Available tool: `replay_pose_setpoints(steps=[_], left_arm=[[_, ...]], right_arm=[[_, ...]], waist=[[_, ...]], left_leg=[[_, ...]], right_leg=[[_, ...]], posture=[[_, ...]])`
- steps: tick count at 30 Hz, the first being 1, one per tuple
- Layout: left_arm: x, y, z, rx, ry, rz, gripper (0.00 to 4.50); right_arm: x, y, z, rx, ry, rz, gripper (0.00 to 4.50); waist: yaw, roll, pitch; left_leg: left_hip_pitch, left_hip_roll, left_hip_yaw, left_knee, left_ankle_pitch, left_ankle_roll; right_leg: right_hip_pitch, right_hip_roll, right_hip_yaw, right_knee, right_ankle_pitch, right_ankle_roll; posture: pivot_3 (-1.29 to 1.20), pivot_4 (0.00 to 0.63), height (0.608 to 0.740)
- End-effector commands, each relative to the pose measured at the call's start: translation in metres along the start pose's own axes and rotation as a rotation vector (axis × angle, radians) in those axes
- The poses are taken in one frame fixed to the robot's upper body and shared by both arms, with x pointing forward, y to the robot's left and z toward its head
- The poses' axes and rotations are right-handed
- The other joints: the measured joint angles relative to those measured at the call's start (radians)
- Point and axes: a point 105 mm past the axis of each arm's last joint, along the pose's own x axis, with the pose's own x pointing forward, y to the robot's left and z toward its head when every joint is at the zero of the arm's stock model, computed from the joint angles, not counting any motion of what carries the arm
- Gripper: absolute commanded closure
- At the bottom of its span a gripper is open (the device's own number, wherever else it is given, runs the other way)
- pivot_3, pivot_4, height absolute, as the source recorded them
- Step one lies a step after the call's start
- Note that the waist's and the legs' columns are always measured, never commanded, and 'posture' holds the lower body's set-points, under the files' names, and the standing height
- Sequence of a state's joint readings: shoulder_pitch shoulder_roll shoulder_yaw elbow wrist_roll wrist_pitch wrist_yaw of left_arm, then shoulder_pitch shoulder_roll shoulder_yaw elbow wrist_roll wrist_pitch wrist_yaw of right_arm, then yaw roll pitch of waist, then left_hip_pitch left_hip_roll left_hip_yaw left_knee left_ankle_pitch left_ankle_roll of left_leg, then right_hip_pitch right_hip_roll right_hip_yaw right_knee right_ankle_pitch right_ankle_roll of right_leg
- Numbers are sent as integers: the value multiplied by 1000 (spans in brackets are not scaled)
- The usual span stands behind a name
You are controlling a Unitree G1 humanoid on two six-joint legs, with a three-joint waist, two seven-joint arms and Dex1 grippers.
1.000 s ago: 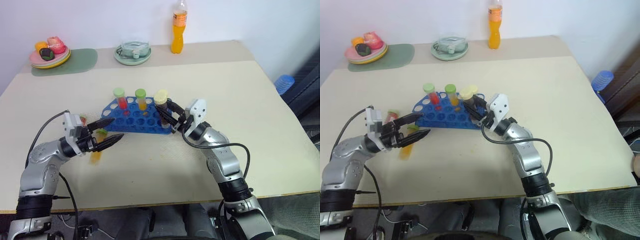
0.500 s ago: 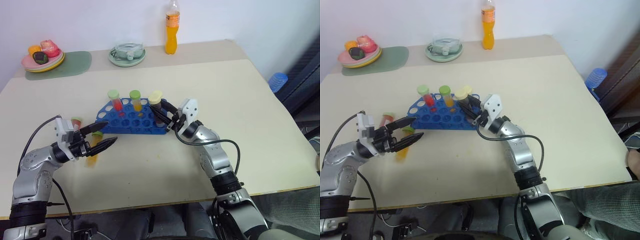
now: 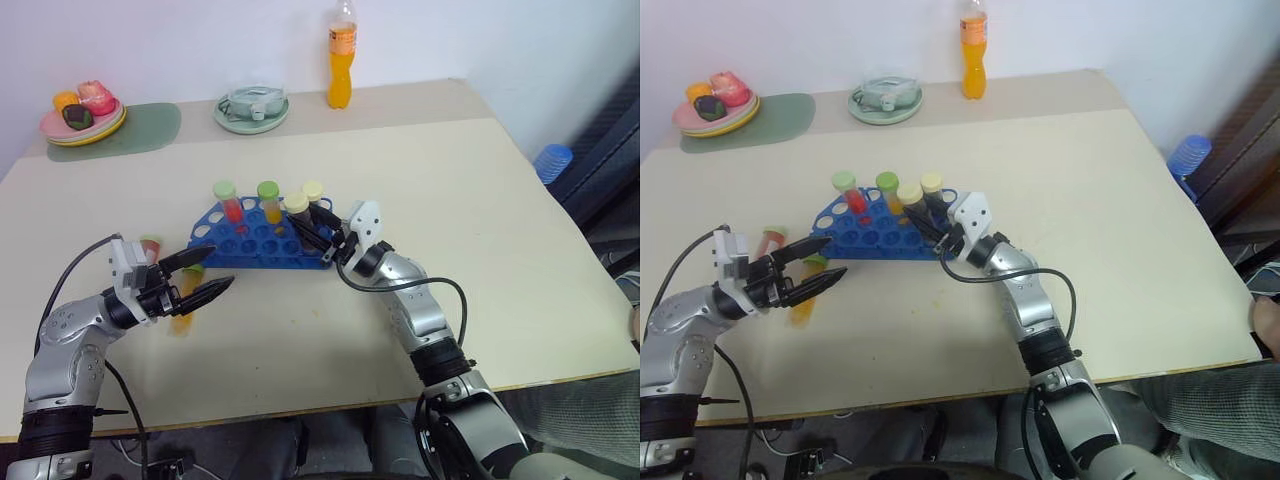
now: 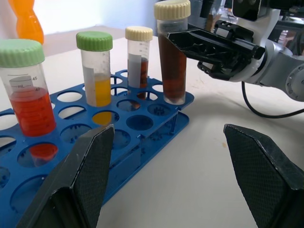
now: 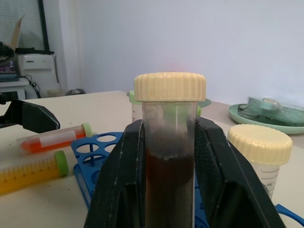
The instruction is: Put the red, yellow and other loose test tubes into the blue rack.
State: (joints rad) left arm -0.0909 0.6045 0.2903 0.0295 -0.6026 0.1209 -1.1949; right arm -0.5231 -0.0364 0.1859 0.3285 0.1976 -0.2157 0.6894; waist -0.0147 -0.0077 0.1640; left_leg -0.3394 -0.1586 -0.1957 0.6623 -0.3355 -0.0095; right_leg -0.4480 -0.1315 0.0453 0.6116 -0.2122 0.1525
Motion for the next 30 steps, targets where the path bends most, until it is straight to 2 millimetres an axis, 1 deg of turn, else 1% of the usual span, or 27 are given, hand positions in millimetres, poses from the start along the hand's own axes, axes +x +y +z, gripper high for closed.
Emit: replay_pose_setpoints(steps=[1, 2, 5, 7, 9, 10, 12, 14, 18, 20, 21, 23, 24, 27, 29, 30], left_arm=[[0, 1, 10, 38, -35, 5, 729], [1, 1, 10, 38, -37, 5, 729], [3, 1, 10, 35, -43, 6, 729], [3, 1, 10, 32, -46, 7, 729], [4, 1, 10, 26, -49, 8, 729], [4, 1, 10, 24, -50, 9, 729], [4, 2, 11, 19, -56, 16, 729], [4, 4, 13, 7, -68, 30, 729], [3, 6, 16, -33, -74, 70, 729], [3, 9, 20, -50, -78, 145, 729], [1, 12, 19, -55, -51, 199, 729], [-6, 19, 17, -64, 32, 332, 729], [-11, 21, 17, -43, 84, 396, 729], [-22, 18, 24, -65, 184, 478, 729], [-29, 18, 28, -90, 277, 533, 729], [-33, 18, 27, -101, 346, 560, 729]], right_arm=[[4, 3, -3, 8, 1, 9, 3690], [4, 2, -3, 8, -2, 0, 3690], [1, 3, -4, 88, -19, 21, 3690], [-1, 2, -3, 93, -25, 12, 3690], [-4, 0, -3, 82, -23, 6, 2661], [-5, 0, -3, 77, -23, 2, 2278], [-7, -3, 0, 9, -26, -20, 1250], [-13, -6, 4, -31, -22, -28, 376], [-25, -9, 6, -81, 12, -23, 376], [-35, -13, 11, -98, 31, -29, 376], [-42, -15, 14, -117, 47, -27, 376], [-60, -17, 17, -145, 104, 1, 376], [-73, -17, 18, -156, 149, 20, 376], [-109, -16, 22, -184, 268, 73, 376], [-125, -21, 29, -214, 322, 61, 376], [-130, -24, 32, -230, 338, 52, 376]], waist=[[-1, 0, 0], [-1, 0, 0], [-1, 0, 0], [-2, 0, 0], [-1, 0, 0], [-1, 0, 0], [-1, 0, 0], [0, 0, 0], [3, 0, 0], [3, 0, 0], [3, 0, 0], [4, 0, 0], [4, 0, 0], [9, -1, 0], [13, -1, 1], [14, -1, 1]], left_leg=[[0, 0, 0, 0, 0, 0], [0, 0, 0, 0, 0, 0], [0, 0, 0, 0, 0, 0], [0, 1, 0, 0, 0, 0], [0, 1, 0, 0, 0, 0], [0, 1, 0, 0, 0, 0], [0, 1, 1, 0, 0, 0], [0, 1, 1, 0, 0, 0], [-1, 0, 2, 0, -1, 0], [-1, 0, 2, 0, -1, 0], [-1, 1, 2, 0, -1, 0], [-1, 1, 2, 0, -1, 0], [-1, 1, 2, 0, -1, 0], [-1, 1, 3, 0, -2, 1], [-1, 1, 3, 0, -2, 2], [-1, 1, 3, 1, -2, 2]], right_leg=[[0, 0, 0, 0, 0, 0], [0, 0, 0, 0, 0, 0], [0, 0, 0, 0, 0, 0], [0, 0, 0, 0, 0, 0], [-1, 1, 0, 0, 0, 0], [-1, 1, 0, 0, 0, 0], [-1, 1, 0, 0, 0, 0], [-1, 1, 0, 0, 0, 0], [-2, 0, 0, 0, 0, -1], [-2, 0, 0, 0, 0, -1], [-2, 0, 0, 0, 0, -1], [-2, 0, 0, 0, 0, -1], [-2, 0, 0, 0, 0, 0], [-2, 0, 0, -1, 0, 0], [-1, 0, 0, -2, 0, 0], [-1, 0, 0, -1, 0, 0]], posture=[[0, 150, 740], [0, 150, 740], [0, 150, 740], [0, 150, 740], [0, 150, 740], [0, 150, 740], [0, 150, 740], [0, 150, 740], [0, 150, 740], [0, 150, 740], [0, 150, 740], [0, 150, 740], [0, 150, 740], [0, 150, 740], [0, 150, 740], [0, 150, 740]])
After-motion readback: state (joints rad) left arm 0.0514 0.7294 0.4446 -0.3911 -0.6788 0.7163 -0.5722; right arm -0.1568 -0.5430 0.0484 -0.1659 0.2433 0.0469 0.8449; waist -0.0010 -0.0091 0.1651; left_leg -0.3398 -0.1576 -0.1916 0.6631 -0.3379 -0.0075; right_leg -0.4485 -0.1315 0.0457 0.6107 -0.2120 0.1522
